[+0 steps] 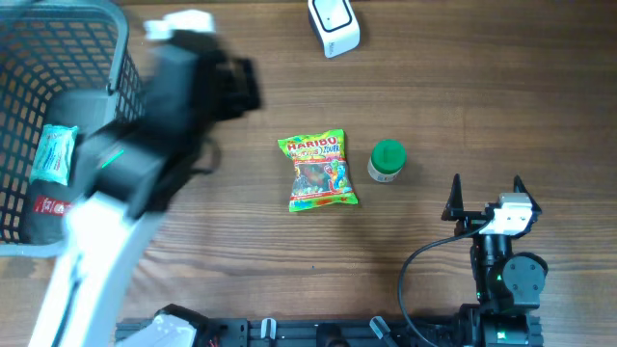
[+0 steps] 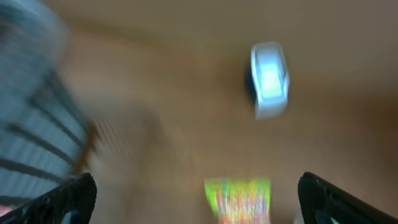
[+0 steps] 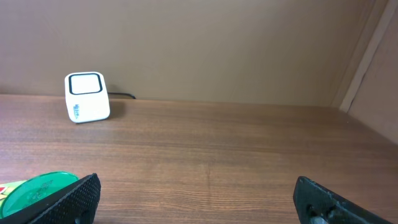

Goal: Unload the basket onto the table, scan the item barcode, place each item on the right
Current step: 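Carry the Haribo bag out and drop it left of the jar, then reach into the basket and grasp the small pink-white box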

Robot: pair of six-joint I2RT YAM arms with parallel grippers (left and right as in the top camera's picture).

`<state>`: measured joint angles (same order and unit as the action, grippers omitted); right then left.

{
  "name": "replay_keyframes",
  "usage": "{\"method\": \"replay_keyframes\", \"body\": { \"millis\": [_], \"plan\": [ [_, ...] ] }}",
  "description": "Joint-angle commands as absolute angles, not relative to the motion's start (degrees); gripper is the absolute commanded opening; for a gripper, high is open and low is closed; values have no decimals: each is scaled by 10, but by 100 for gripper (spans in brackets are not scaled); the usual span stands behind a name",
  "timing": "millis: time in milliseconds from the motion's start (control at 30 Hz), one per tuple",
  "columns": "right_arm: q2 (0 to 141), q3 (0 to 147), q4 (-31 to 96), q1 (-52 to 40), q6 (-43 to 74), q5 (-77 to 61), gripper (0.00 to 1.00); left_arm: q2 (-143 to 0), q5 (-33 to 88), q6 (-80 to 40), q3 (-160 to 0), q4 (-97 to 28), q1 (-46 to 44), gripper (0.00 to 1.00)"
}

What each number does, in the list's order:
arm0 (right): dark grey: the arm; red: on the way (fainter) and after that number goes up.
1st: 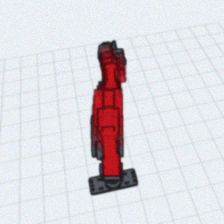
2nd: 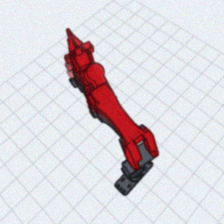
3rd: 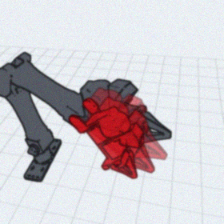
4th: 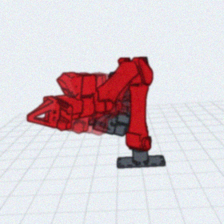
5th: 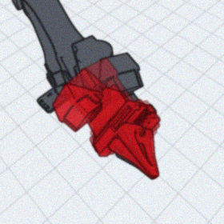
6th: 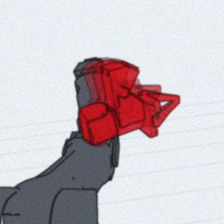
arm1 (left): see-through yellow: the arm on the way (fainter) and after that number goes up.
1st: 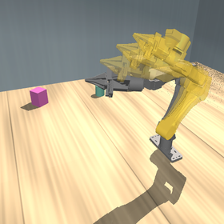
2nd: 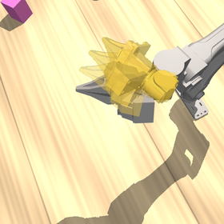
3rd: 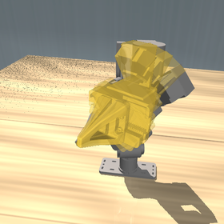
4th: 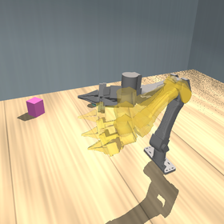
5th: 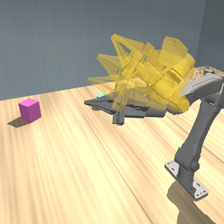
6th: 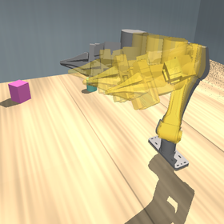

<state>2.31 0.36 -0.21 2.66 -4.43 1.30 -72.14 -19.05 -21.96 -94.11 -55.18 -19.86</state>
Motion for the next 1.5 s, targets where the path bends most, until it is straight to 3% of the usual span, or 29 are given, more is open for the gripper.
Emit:
{"method": "replay_keyframes", "body": {
  "millis": [0,100,200,400,567,767,1267,1333,1400,1467],
  "plan": [
    [21,3,-5,25,-50,11,100,-628,-236,-295,-945,-569,-46,100],
    [21,3,-5,25,-49,11,100,-612,-217,-378,-945,-608,99,100],
    [21,3,-5,25,-50,11,100,-643,-122,-395,-945,-637,231,100],
    [21,3,-5,25,-50,11,100,-831,26,-474,-945,-727,389,100],
    [21,3,-5,25,-50,11,99,-1016,32,-454,-945,-772,390,100],
    [21,3,-5,25,-50,11,100,-1137,31,-450,-942,-775,361,100],
    [21,3,-5,25,-50,11,100,-1145,24,-454,-734,-573,332,100],
    [21,3,-5,25,-49,11,100,-1144,26,-453,-734,-574,332,94],
    [21,3,-5,25,-50,11,100,-1137,40,-432,-740,-575,333,70],
    [21,3,-5,25,-49,11,100,-1129,41,-422,-759,-591,333,57]
  ]
}}
